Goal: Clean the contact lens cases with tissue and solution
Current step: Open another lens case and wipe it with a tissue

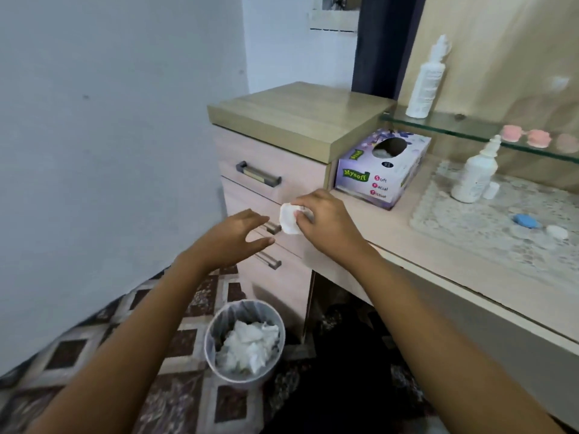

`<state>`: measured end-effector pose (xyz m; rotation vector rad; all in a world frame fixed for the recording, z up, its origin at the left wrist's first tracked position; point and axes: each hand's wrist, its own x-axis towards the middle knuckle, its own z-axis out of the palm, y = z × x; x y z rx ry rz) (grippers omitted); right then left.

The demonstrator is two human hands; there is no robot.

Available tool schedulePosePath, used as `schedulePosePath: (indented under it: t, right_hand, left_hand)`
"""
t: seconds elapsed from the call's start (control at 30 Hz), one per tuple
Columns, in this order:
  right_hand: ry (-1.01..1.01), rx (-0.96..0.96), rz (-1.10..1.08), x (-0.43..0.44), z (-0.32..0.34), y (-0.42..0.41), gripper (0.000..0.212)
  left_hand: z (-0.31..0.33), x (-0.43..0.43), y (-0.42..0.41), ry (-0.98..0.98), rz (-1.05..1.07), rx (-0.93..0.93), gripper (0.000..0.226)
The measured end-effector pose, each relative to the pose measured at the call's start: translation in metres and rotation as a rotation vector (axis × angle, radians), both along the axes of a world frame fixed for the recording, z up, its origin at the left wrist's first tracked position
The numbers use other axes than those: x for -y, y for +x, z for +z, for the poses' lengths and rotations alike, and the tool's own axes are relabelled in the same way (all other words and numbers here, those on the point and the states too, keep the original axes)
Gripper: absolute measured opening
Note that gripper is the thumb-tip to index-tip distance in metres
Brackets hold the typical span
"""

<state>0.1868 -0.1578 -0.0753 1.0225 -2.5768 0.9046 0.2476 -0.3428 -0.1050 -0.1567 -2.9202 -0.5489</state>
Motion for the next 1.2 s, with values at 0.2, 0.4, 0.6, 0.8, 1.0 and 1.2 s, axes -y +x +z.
schedulePosePath:
  t: [0.2,0.4,0.6,0.8,1.0,1.2]
  right_hand:
    - [0.050,0.071,0.171,0.069,-0.024,0.013,0.030]
    - [0.161,0.225,0.217,0.103,-0.084,0.010,0.027]
    - [0.353,0.428,0.157,0.114,-0.158,-0.004,0.030]
    - [0.441,0.611,0.073,0.119,-0.217,-0.007,0.029]
    - [0.493,0.761,0.074,0.124,-0.247,-0.001,0.038]
    - [0.525,0.835,0.075,0.116,-0.258,-0.001,0.040]
  left_hand:
    - [-0.036,0.048,0.017,0.107,0.106,0.072,0.051]
    - [-0.097,0.080,0.023,0.116,0.226,0.219,0.042]
    - [-0.159,0.089,0.023,0.163,0.254,0.383,0.047]
    - [-0.207,0.083,0.020,0.194,0.247,0.538,0.047]
    - [-0.239,0.082,0.026,0.219,0.234,0.711,0.056]
    - [-0.246,0.082,0.030,0.200,0.253,0.766,0.067]
